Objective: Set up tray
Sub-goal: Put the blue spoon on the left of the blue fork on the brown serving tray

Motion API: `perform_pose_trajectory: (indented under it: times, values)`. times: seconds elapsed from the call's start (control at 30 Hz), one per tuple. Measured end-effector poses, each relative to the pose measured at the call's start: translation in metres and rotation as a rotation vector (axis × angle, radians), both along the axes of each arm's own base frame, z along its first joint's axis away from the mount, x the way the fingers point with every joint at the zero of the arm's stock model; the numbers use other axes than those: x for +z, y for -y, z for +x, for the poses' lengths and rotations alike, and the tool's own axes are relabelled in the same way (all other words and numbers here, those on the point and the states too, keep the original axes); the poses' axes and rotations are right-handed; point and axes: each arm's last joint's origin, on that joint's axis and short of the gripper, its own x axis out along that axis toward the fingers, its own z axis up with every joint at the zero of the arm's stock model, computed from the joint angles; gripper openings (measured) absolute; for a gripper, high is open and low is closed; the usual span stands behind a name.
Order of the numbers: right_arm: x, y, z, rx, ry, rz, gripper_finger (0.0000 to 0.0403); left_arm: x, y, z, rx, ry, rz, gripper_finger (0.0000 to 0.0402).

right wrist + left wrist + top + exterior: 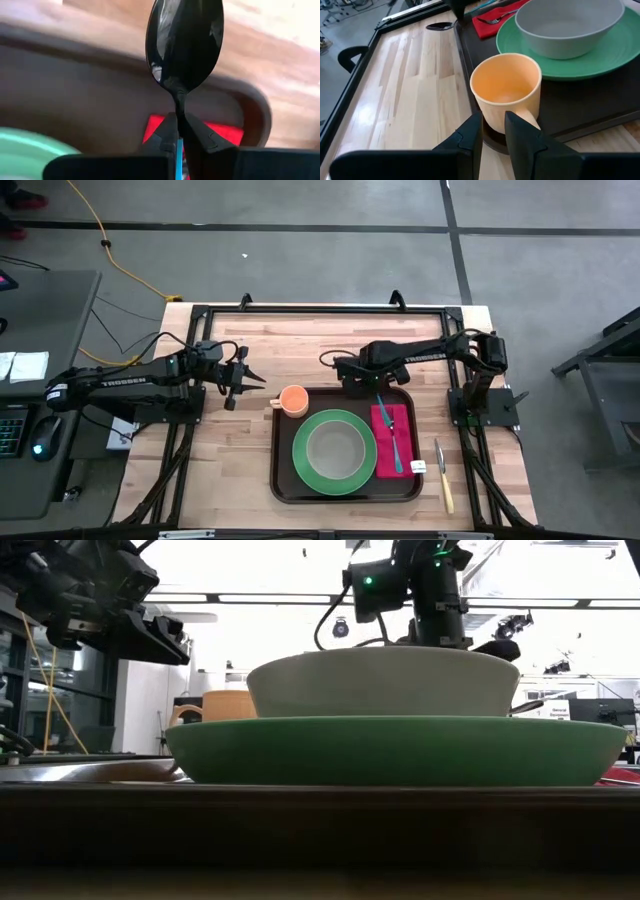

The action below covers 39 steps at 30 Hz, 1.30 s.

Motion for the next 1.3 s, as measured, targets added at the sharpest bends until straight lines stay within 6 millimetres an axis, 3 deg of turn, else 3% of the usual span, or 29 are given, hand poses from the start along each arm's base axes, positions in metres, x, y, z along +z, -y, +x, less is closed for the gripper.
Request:
perform_pose_trajectory:
  times: [0.83, 1.3]
  values:
    - [-0.004, -0.075, -0.003, -0.155, -0.008, 0.018, 0.0003, -0.002, 0.003, -0.001, -0.087, -0.008, -0.016, 0.0113]
    - [-0.004, -0.09, -0.006, -0.189, -0.009, -0.006, 0.0003, -0.001, 0.003, -0.001, -0.109, -0.004, -0.001, 0.0113]
